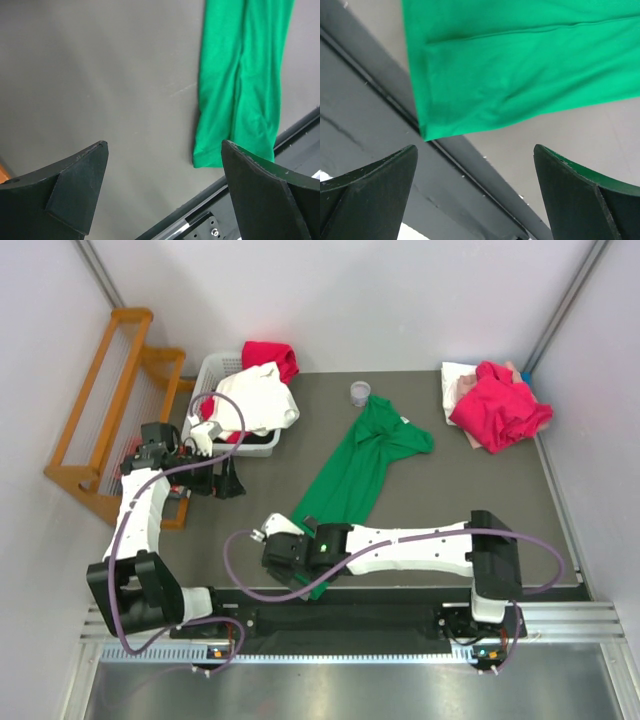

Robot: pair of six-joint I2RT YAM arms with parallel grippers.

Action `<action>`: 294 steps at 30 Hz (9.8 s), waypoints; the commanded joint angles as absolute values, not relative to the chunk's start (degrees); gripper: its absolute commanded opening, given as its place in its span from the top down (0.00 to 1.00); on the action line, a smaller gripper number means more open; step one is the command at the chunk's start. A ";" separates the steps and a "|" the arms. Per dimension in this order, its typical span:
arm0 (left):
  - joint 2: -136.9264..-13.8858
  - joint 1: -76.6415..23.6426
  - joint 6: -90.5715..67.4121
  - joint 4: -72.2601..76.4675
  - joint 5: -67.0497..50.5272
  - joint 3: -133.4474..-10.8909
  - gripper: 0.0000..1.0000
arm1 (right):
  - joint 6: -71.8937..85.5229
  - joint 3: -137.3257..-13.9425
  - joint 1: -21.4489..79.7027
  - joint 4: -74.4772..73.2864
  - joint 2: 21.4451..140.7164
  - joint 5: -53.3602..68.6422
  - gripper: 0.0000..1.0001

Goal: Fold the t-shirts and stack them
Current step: Fold the tshirt

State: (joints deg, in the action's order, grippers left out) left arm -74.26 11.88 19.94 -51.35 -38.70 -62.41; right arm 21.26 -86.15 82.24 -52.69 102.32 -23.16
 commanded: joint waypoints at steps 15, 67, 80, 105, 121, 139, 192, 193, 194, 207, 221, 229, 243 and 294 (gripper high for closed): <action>-82.61 26.54 17.49 -49.21 -43.24 -63.19 0.01 | 15.30 -92.36 86.57 -49.57 114.42 -23.47 0.01; -86.31 31.90 23.38 -53.26 -44.12 -68.29 0.01 | 16.00 -92.19 80.86 -37.35 125.51 -7.74 0.13; -86.31 32.87 24.87 -54.40 -44.82 -68.64 0.01 | 12.39 -98.35 84.46 -40.69 129.37 -7.73 0.16; -87.72 34.80 27.42 -56.69 -45.88 -69.78 0.01 | 15.20 -92.03 84.29 -41.57 125.60 -15.29 0.82; -90.00 34.89 27.95 -60.02 -48.69 -73.56 0.01 | 16.08 -92.29 84.37 -45.88 110.14 -10.02 0.93; -90.62 34.80 29.35 -61.96 -49.57 -75.24 0.01 | 13.80 -77.17 67.95 -38.86 101.87 -11.07 0.94; -92.81 34.80 38.58 -71.63 -51.68 -76.02 0.01 | 8.79 -84.28 41.22 -31.64 110.12 -10.11 0.99; -92.81 34.80 38.67 -71.89 -51.68 -76.03 0.01 | 8.79 -84.29 41.05 -31.38 110.47 -9.85 0.99; -92.90 34.89 38.93 -71.98 -51.59 -76.11 0.01 | 8.70 -84.37 40.44 -31.03 111.26 -9.50 0.99; -93.34 34.72 39.55 -72.16 -51.59 -75.59 0.01 | 8.96 -85.17 36.65 -30.32 114.08 -8.44 0.93; -93.16 34.63 42.10 -75.50 -53.26 -76.90 0.01 | 10.72 -92.19 36.21 -34.27 111.89 -19.83 0.09; -93.52 34.02 48.94 -82.61 -55.02 -79.89 0.01 | 13.53 -97.57 37.52 -40.87 104.80 -23.67 0.04; -83.93 -2.54 29.18 -61.78 -47.47 -70.66 0.01 | 32.76 -61.18 50.71 -32.71 81.83 -9.07 0.06; -106.44 -16.87 19.25 -35.25 -40.61 -65.39 0.02 | 38.41 -56.69 51.77 -27.42 92.29 -0.70 0.25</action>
State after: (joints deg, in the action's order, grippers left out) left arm -106.59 -16.58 21.04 -42.52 -42.63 -67.70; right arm 38.61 -56.12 52.05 -29.41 92.44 -0.75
